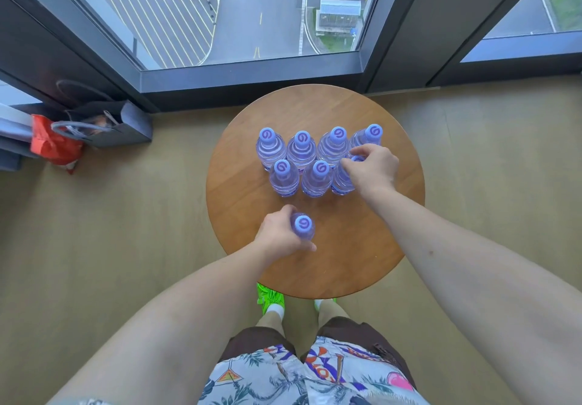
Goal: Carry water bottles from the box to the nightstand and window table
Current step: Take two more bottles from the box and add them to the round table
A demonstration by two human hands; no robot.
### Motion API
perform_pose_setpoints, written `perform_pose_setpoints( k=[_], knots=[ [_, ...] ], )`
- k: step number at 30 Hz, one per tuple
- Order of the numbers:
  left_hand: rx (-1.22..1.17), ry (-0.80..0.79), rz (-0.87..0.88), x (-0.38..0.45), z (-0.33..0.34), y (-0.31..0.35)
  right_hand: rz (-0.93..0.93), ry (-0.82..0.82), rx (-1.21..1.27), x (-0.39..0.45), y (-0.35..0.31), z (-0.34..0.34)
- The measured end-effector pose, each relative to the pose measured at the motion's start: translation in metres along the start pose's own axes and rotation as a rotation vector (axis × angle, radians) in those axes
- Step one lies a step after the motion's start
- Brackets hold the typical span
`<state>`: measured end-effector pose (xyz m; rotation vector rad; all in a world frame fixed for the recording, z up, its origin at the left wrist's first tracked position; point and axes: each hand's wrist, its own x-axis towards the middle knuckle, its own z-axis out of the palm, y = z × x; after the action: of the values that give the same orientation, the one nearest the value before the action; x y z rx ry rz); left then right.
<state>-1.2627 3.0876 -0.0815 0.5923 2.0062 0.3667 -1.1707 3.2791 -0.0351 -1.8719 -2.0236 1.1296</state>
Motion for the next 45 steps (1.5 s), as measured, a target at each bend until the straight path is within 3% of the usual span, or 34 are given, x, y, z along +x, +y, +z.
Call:
perform_pose_setpoints(
  k=[5,6,9,11,14,19,31,38,45],
  knots=[
    [-0.04,0.071,-0.027,-0.002,0.0,-0.003,0.212,0.237,0.171,-0.031,0.01,-0.004],
    [-0.046,0.081,-0.031,-0.002,0.001,-0.001,0.193,0.18,0.159,-0.039,0.012,-0.002],
    [-0.018,0.085,-0.04,-0.004,0.002,0.012,0.024,-0.37,0.101,-0.063,0.012,0.009],
    [-0.028,0.079,-0.051,-0.006,0.002,0.017,-0.07,-0.596,-0.005,-0.075,0.011,0.017],
    [-0.076,0.1,-0.051,-0.008,0.003,0.01,-0.193,-0.498,-0.167,-0.075,0.012,0.027],
    [0.008,0.09,-0.027,-0.011,-0.001,-0.009,-0.178,-0.354,-0.208,-0.066,0.016,0.027],
    [0.093,0.161,-0.173,-0.011,-0.035,-0.045,-0.412,-0.391,-0.4,-0.078,-0.013,0.045],
    [0.108,0.162,-0.15,-0.011,-0.047,-0.046,-0.267,-0.277,-0.355,-0.087,-0.005,0.058],
    [0.078,0.15,-0.133,-0.01,-0.058,-0.05,-0.348,-0.306,-0.392,-0.085,-0.015,0.058]
  ],
)
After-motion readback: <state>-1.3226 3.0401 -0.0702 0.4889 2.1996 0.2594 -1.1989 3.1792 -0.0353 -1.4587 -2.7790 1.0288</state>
